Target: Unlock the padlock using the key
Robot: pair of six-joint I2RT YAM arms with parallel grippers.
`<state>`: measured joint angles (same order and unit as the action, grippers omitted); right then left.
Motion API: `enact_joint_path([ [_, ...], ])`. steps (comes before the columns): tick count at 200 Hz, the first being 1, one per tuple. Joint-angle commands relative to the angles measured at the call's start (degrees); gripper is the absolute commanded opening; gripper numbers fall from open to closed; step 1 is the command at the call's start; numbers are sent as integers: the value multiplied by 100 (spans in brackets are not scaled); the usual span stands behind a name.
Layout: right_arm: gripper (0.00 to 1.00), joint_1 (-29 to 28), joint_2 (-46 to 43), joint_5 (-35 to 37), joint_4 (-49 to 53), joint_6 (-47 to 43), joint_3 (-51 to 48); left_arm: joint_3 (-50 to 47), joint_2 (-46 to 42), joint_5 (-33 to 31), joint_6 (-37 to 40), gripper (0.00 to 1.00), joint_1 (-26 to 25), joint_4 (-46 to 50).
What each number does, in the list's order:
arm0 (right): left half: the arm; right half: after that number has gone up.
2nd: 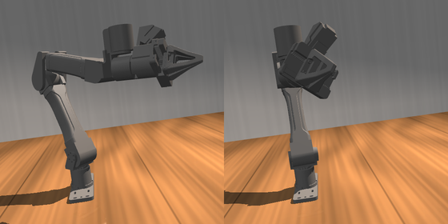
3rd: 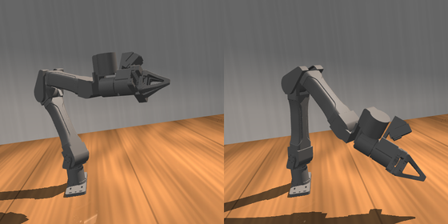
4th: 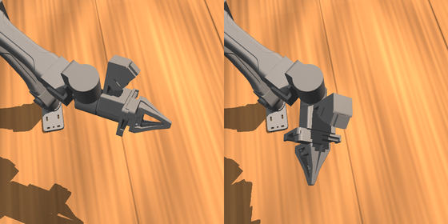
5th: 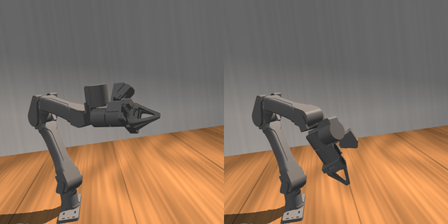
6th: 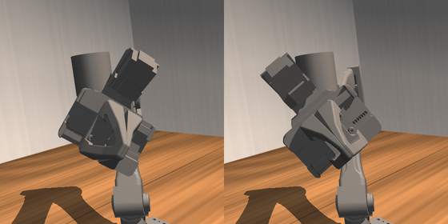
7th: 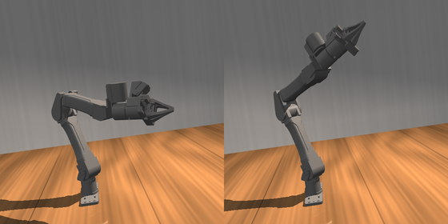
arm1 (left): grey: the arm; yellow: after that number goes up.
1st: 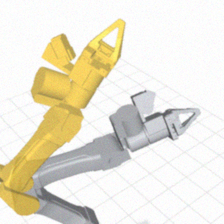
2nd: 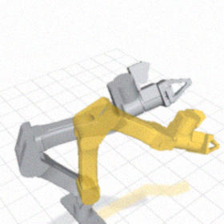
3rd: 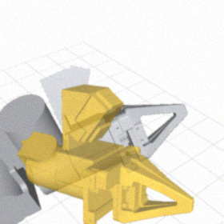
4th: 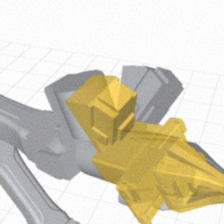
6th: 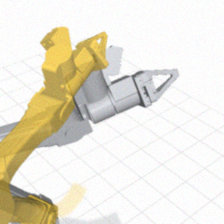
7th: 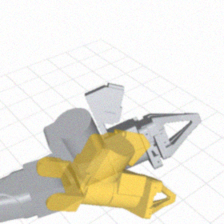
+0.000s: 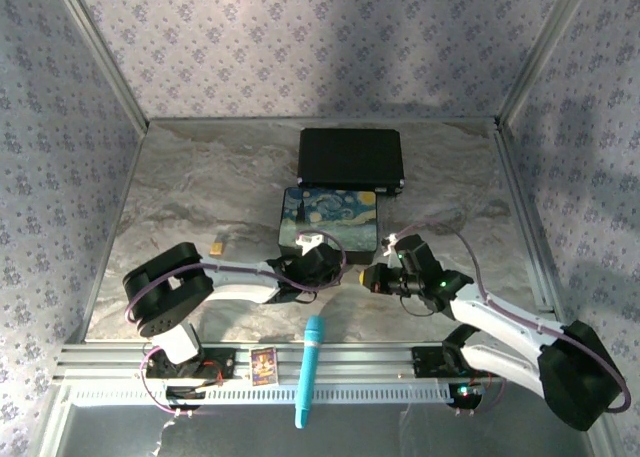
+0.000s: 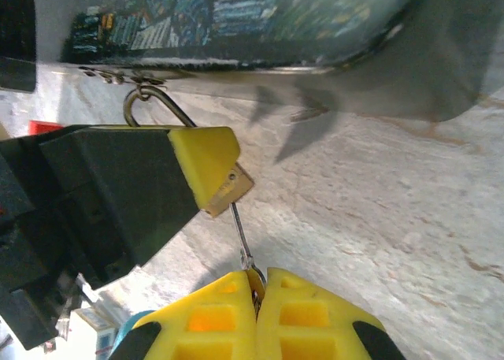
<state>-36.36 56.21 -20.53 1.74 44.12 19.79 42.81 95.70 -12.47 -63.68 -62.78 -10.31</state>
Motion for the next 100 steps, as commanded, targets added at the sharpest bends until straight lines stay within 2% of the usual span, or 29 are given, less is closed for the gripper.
enact_joint_path([
  [1,0,129,123,-635,-690,391,-226,-107,-99,-51,-167,9,-9,-302],
  [31,0,548,321,-1796,-1224,569,-487,-355,-265,297,-750,1,106,-936],
  [57,0,1348,250,-3067,-1124,397,-595,-558,-359,497,-1148,0,226,-1485],
  [76,0,1641,176,-3444,-978,371,-574,-650,-306,708,-1390,0,305,-2028],
  [100,0,1589,447,-3543,-1077,431,-472,-625,-323,807,-1462,0,346,-2199],
])
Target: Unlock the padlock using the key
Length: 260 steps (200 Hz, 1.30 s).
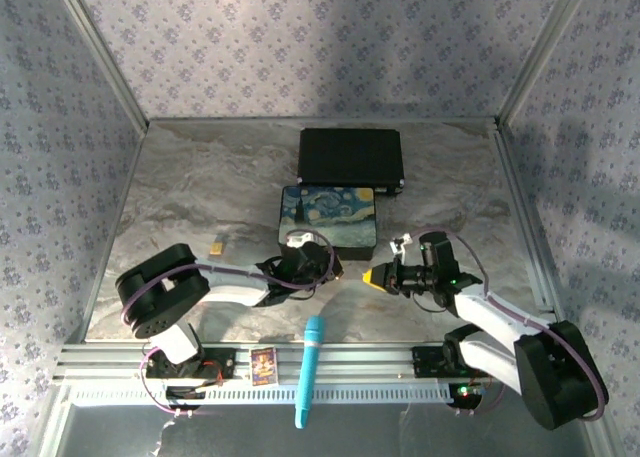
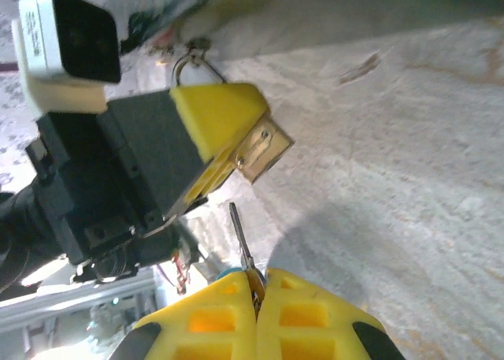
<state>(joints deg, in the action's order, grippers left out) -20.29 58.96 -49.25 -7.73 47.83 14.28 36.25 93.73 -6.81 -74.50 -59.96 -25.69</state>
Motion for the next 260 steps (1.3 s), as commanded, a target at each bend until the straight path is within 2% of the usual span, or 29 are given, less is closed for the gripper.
enact_joint_path([
  [1,0,-27,188,-672,-162,68,77,31,-127,241,-376,0,64,-658],
  [26,0,-259,527,-707,-657,317,162,24,-135,311,-560,0,77,-737],
  [52,0,-134,760,-828,-728,344,265,-44,12,441,-956,0,73,-1154],
  [76,0,-13,1149,-892,-983,380,299,98,-131,336,-872,0,70,-633],
  [113,0,-81,1609,-774,-1469,569,250,325,-523,-201,-725,0,88,670],
  [143,0,-144,1635,-597,-1520,638,208,313,-607,-195,-653,0,133,535],
  [187,0,-87,1632,-461,-1908,817,-129,514,-978,-268,-364,0,182,1021],
  [223,0,-700,1473,97,-2156,1155,-66,506,-939,-279,-483,0,187,1015],
  [260,0,-845,2056,290,-3866,1957,-294,433,-931,-271,-583,0,196,792],
])
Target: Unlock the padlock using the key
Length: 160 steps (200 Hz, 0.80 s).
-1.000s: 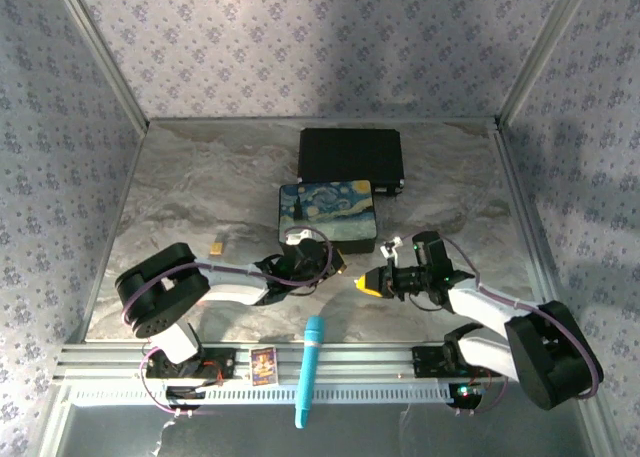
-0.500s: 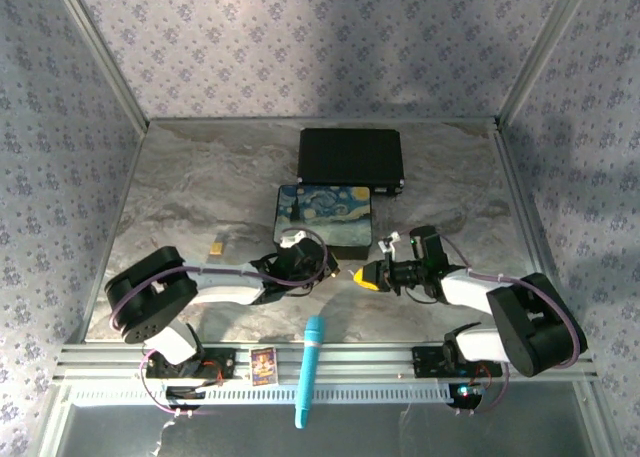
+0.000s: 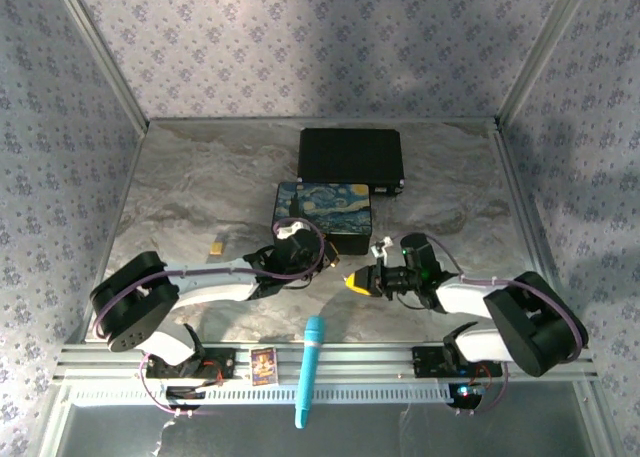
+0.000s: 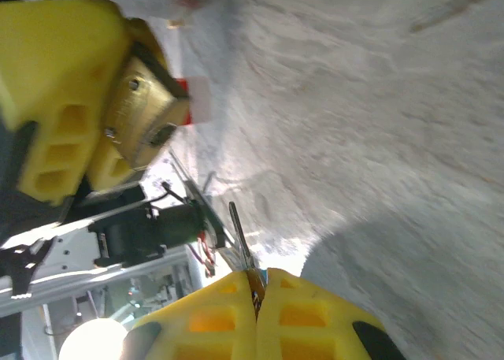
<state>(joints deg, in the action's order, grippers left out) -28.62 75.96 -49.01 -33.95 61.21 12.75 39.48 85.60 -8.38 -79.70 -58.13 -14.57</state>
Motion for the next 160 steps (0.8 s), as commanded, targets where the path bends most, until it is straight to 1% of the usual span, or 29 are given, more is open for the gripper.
enact_joint_path([
  [1,0,-7,370,264,-1275,633,-141,111,-120,-112,-63,0,12,-328],
  [16,0,-79,584,261,-1650,701,-95,121,-105,-20,-89,0,16,-388],
  [32,0,-143,708,263,-1784,709,-18,114,-63,69,-122,0,21,-510],
  [44,0,-81,731,220,-1885,751,-18,86,-45,90,-141,0,29,-562],
  [63,0,94,636,74,-1712,639,-44,12,-59,60,-226,0,30,-586],
  [84,0,114,469,16,-1365,457,-34,-4,-48,78,-291,0,29,-619],
  [114,0,146,459,-7,-1424,469,34,24,-43,143,-331,0,21,-697],
  [132,0,227,433,-76,-1672,632,-15,25,-66,107,-329,0,21,-619],
  [160,0,259,279,-98,-1340,450,14,-37,-54,100,-397,0,25,-749],
])
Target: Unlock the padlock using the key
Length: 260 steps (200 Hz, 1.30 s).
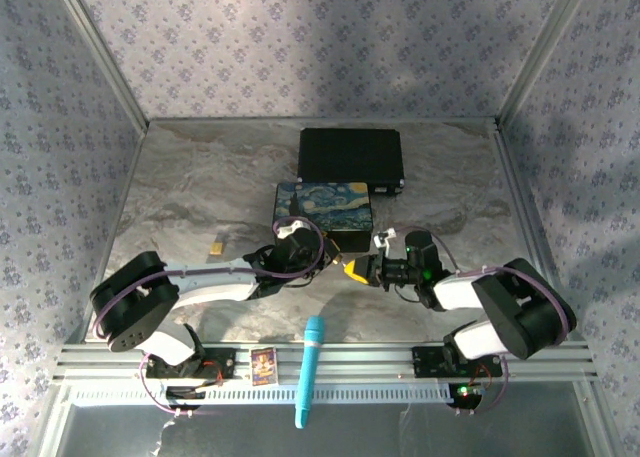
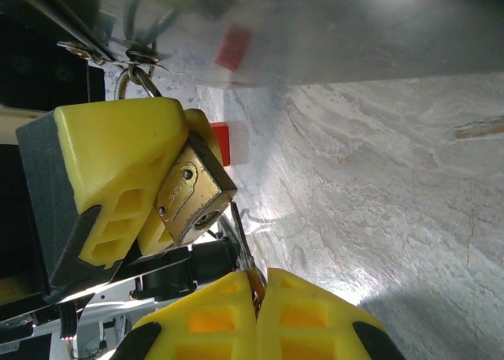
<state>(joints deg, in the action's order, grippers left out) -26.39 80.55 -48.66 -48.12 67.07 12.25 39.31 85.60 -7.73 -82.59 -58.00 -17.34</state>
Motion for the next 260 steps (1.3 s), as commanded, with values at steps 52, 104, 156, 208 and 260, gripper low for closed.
enact_joint_path([
  [52,0,39,-157,-242,-126,-116,86,-34,-4,52,-280,0,-53,-642],
  [104,0,173,-215,-230,-475,112,50,36,154,67,-296,0,-106,-614],
  [156,0,160,-274,-180,-379,69,29,21,148,68,-288,0,-107,-738],
  [208,0,297,-169,51,-576,268,171,-50,44,313,-475,0,-250,-1092],
  [260,0,201,228,-170,-786,428,501,-124,110,316,-471,0,-317,-1438],
])
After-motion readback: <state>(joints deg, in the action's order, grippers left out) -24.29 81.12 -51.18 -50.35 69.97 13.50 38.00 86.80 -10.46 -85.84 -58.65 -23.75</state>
